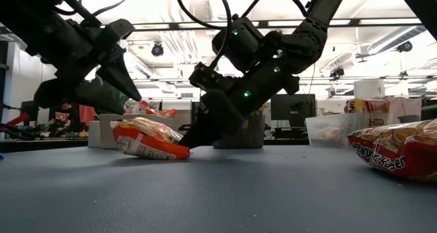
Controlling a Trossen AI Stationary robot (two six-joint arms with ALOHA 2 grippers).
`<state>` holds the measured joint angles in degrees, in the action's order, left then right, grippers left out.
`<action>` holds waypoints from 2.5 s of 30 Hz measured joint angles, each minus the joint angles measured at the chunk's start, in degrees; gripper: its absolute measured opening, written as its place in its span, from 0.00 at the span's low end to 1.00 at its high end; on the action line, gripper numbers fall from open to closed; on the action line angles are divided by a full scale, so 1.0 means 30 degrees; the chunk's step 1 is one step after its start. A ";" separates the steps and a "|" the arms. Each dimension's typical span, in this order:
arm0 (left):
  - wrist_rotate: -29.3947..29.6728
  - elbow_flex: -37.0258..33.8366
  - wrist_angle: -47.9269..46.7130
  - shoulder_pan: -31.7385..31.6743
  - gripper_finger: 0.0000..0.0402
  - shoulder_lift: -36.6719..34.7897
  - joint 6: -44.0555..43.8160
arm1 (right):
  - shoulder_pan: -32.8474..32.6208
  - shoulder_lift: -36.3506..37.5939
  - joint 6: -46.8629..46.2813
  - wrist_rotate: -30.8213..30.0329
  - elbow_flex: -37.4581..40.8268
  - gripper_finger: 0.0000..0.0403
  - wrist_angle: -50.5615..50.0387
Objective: Sort Maruchan noodles
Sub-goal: Put the orange pack noodle into the gray bin
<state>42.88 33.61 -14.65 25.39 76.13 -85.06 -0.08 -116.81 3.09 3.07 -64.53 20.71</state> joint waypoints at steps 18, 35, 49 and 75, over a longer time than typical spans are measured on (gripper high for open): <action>-0.0584 0.0000 0.0636 -0.0503 0.72 0.3539 -0.2218 | 0.0022 0.0000 -0.0006 -0.0103 0.0051 0.02 0.0328; -0.0026 0.0004 0.3475 -0.0532 0.62 0.4889 -0.0809 | 0.0022 -0.0029 -0.0022 -0.0248 0.0051 0.02 0.0444; 0.0083 0.0546 0.3606 -0.0532 0.40 0.5227 0.0030 | 0.0019 -0.0025 -0.1348 -0.0001 0.0073 0.05 0.0740; 0.0018 0.1855 0.1211 -0.0554 0.33 0.3263 0.3658 | 0.0290 0.5801 -0.0670 -0.0068 0.0173 0.29 -0.4104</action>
<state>42.94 39.17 -11.02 23.73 85.92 -74.08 0.79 -99.41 1.08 2.87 -64.01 8.40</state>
